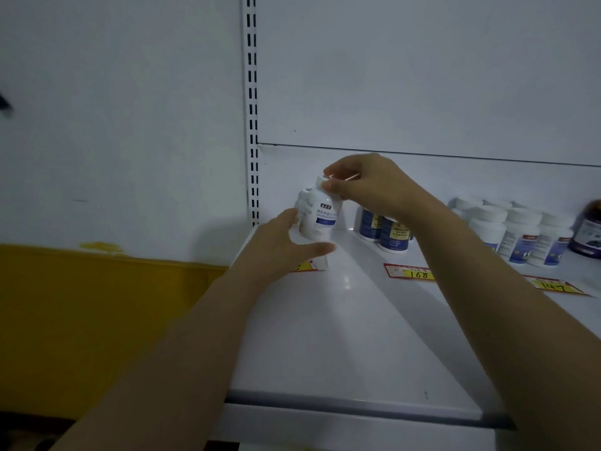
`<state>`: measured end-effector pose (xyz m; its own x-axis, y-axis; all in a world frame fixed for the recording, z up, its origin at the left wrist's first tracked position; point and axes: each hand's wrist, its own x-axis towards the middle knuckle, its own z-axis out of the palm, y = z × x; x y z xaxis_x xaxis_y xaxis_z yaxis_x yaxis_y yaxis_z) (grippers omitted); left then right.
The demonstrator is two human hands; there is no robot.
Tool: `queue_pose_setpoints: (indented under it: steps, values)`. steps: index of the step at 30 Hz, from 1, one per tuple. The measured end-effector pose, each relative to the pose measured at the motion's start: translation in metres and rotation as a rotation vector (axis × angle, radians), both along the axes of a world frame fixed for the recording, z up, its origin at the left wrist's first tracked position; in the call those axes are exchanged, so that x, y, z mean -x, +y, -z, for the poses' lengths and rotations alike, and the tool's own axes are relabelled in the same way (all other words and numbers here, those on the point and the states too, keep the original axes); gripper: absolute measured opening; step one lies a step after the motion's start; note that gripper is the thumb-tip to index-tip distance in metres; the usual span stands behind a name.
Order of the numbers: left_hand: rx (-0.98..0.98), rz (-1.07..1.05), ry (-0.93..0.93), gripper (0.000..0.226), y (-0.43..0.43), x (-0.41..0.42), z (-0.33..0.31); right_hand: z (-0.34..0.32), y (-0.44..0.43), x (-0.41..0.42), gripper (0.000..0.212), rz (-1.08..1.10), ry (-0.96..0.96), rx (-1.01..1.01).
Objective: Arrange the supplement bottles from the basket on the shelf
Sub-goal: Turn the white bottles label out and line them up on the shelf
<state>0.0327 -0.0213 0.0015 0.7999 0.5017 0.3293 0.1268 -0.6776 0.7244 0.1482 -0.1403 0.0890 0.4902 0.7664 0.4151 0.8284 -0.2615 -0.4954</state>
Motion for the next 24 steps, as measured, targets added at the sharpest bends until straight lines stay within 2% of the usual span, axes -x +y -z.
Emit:
queue_pose_setpoints:
  steps: [1, 4, 7, 10, 17, 20, 24]
  values:
    - [-0.061, -0.036, 0.053, 0.059, 0.0, -0.001, 0.002, -0.007, 0.006, 0.0, 0.034, 0.0, -0.027, 0.013]
    - [-0.176, -0.1, 0.173, 0.098, 0.001, -0.004, 0.008, -0.023, 0.032, -0.002, 0.033, -0.017, -0.072, 0.017]
    - [-0.264, -0.13, 0.416, 0.12, -0.002, 0.001, 0.011, -0.025, 0.063, -0.005, 0.034, -0.033, -0.098, 0.024]
    - [-0.294, -0.098, 0.573, 0.124, -0.005, 0.003, 0.013, -0.013, 0.092, -0.01, 0.036, -0.041, -0.107, 0.042]
    - [-0.305, -0.081, 0.6, 0.124, 0.0, -0.001, 0.018, 0.032, 0.117, -0.028, 0.033, 0.003, -0.174, 0.138]
    - [-0.297, -0.085, 0.59, 0.122, 0.0, 0.0, 0.016, 0.037, 0.117, -0.028, 0.035, 0.049, -0.261, 0.118]
    - [-0.306, -0.081, 0.621, 0.121, 0.0, 0.001, 0.017, 0.038, 0.115, -0.023, 0.041, 0.088, -0.332, 0.196]
